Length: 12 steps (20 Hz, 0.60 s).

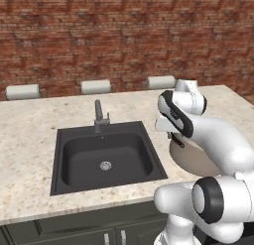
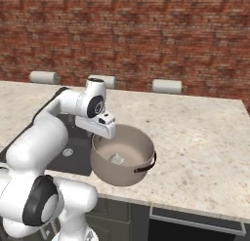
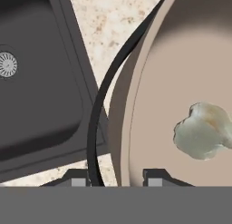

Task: Dump the garlic from the pot into the sink. Then turn on the water and wash the garlic. Then turn off the water and put the garlic back in the pot.

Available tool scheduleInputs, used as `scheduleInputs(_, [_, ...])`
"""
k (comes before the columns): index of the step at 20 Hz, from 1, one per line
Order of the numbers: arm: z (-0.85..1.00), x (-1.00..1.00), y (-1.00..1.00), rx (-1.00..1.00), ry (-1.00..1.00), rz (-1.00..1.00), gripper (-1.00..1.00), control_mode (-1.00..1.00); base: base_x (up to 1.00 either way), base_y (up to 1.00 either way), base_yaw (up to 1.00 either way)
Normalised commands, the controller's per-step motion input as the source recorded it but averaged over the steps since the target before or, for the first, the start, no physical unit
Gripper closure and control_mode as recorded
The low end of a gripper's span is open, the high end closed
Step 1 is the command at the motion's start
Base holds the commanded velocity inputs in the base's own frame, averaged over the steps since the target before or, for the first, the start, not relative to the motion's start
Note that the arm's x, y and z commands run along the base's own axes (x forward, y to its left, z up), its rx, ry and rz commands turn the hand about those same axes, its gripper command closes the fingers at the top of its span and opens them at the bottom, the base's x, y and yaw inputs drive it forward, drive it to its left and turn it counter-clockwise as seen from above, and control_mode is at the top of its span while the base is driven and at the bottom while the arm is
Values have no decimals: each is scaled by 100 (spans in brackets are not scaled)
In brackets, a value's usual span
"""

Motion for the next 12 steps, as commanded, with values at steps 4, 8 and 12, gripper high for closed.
scheduleInputs(4, [88,-12,67,2,-6,-1,100,-100,0,0,0])
scheduleInputs(8, [78,0,83,0,-2,-3,100,-100,0,0,0])
scheduleInputs(12, [55,-16,97,1,0,0,100,-100,0,0,0])
